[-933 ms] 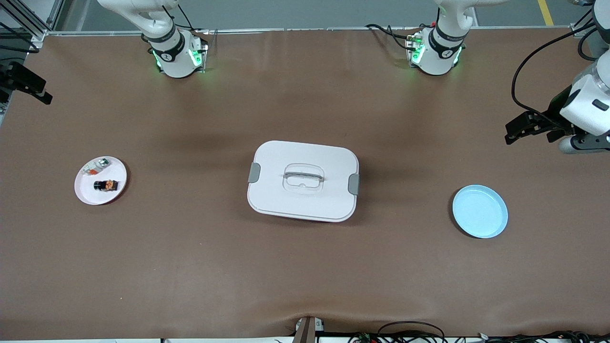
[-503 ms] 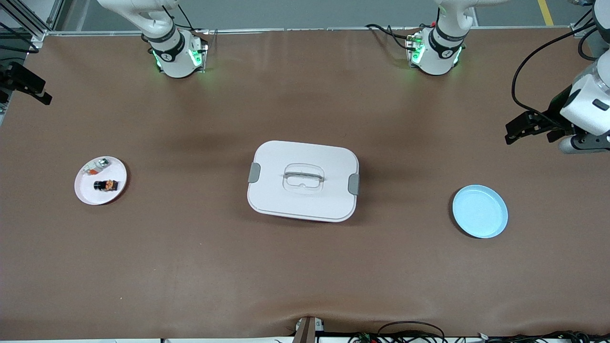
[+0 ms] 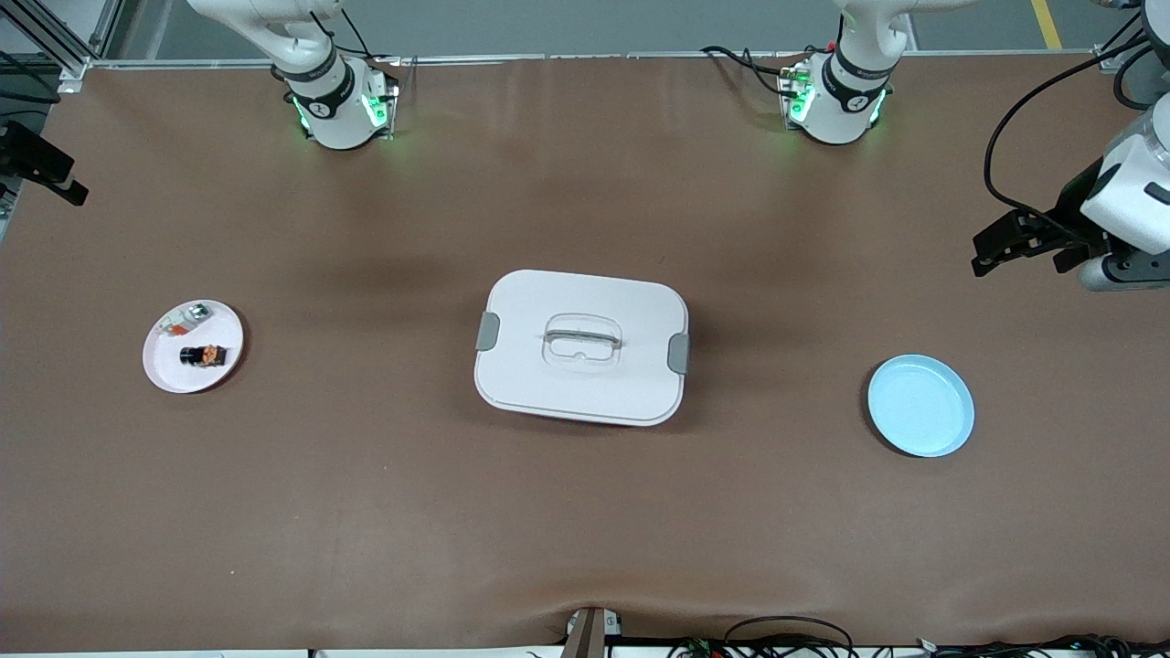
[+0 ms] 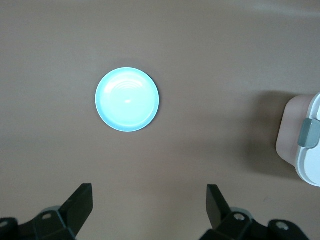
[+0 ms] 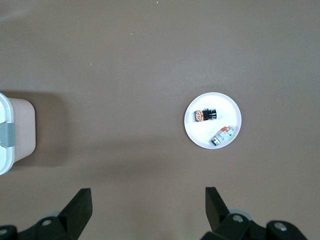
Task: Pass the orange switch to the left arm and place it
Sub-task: 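Move the right gripper toward the white plate with the switch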
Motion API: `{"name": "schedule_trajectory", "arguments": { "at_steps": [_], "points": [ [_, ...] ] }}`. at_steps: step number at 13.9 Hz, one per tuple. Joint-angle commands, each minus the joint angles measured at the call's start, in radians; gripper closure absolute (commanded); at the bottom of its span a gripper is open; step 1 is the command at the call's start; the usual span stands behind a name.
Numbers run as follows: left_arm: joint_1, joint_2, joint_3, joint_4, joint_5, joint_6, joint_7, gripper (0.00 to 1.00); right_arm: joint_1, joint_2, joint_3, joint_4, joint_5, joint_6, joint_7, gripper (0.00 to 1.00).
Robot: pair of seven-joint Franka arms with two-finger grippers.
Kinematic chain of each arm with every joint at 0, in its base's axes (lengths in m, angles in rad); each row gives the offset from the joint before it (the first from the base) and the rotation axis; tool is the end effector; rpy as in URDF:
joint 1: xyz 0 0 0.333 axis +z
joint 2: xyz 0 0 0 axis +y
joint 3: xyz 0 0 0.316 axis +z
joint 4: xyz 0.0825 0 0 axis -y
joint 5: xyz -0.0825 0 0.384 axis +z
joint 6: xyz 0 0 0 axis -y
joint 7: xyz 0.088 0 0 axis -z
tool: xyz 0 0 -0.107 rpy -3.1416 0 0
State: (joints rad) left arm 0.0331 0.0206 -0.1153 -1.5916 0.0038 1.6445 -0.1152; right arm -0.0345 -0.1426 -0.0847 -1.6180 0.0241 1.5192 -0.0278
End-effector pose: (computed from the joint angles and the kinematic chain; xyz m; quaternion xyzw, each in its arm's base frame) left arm 0.5656 -0.0455 0.6097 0.9997 0.0164 0.0162 0.0009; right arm 0.5002 -0.0609 0.6730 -0.9986 0.0445 -0.0229 0.0164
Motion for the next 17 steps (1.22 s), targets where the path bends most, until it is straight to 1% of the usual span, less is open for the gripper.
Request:
{"name": "schedule_trajectory", "arguments": {
  "at_steps": [1,3,7,11,14,15,17],
  "points": [
    [0.004,-0.001,-0.009,0.030,-0.018,-0.026,0.005,0.00,-0.015,-0.003,0.006,0.003,0.016,-0.005,-0.020,0.00],
    [0.004,-0.001,-0.009,0.029,-0.019,-0.028,0.005,0.00,-0.018,0.000,0.006,0.004,0.007,-0.008,-0.087,0.00],
    [0.001,-0.002,-0.020,0.033,-0.019,-0.051,0.005,0.00,-0.064,0.018,0.006,0.003,0.008,-0.024,-0.202,0.00],
    [0.001,-0.004,-0.067,0.038,-0.018,-0.086,0.003,0.00,-0.065,0.035,0.006,0.000,0.007,-0.024,-0.211,0.00],
    [0.001,-0.004,-0.075,0.038,-0.013,-0.086,0.002,0.00,-0.071,0.058,0.006,-0.025,0.004,-0.010,-0.210,0.00],
    [0.001,-0.004,-0.075,0.038,-0.012,-0.086,0.002,0.00,-0.085,0.069,0.006,-0.043,0.004,-0.005,-0.205,0.00],
    [0.001,-0.004,-0.075,0.038,-0.010,-0.086,0.002,0.00,-0.116,0.061,0.006,-0.153,0.005,0.089,-0.204,0.00]
  ]
}}
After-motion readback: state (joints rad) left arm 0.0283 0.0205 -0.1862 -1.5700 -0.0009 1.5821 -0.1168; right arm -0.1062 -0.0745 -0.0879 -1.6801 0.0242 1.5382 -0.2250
